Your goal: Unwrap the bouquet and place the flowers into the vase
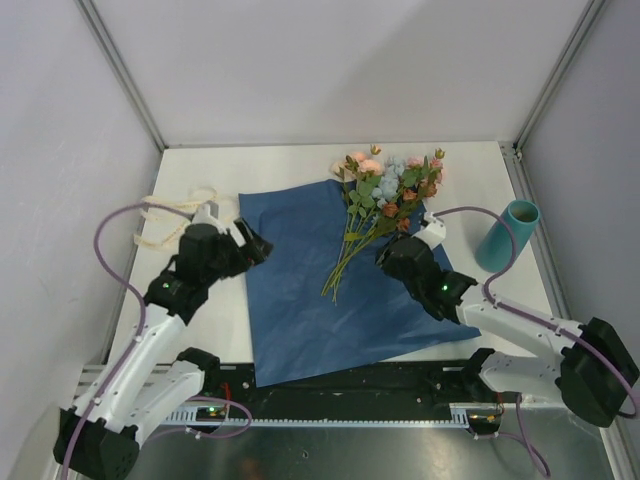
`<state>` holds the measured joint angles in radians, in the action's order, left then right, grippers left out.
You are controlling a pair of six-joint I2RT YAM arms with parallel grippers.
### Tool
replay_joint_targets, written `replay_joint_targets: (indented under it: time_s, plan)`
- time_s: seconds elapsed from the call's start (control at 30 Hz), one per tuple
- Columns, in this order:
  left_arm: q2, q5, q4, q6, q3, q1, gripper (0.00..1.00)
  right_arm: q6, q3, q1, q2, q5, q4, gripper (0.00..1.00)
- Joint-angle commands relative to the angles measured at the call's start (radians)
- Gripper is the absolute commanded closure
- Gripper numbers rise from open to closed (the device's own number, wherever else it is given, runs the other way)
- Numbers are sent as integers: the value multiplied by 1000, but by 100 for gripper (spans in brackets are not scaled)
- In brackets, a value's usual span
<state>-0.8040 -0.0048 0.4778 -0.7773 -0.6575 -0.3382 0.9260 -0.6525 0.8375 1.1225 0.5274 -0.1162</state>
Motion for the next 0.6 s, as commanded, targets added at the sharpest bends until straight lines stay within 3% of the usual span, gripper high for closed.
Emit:
replay_joint_targets:
  time_s: [0.0,0.13,0.33,0.57]
  plan:
    - [24,77,36,306,-170,0,2,-37,-28,-102,62,-90,196,56]
    - [45,97,54,437,-178,0,1,-54,-55,-169,151,-136,255,57]
    - [72,99,52,479,-109,0,0,-59,-163,-203,315,-196,298,57]
    - [82,115,51,467,-93,1,0,-190,-487,-160,584,-132,121,59]
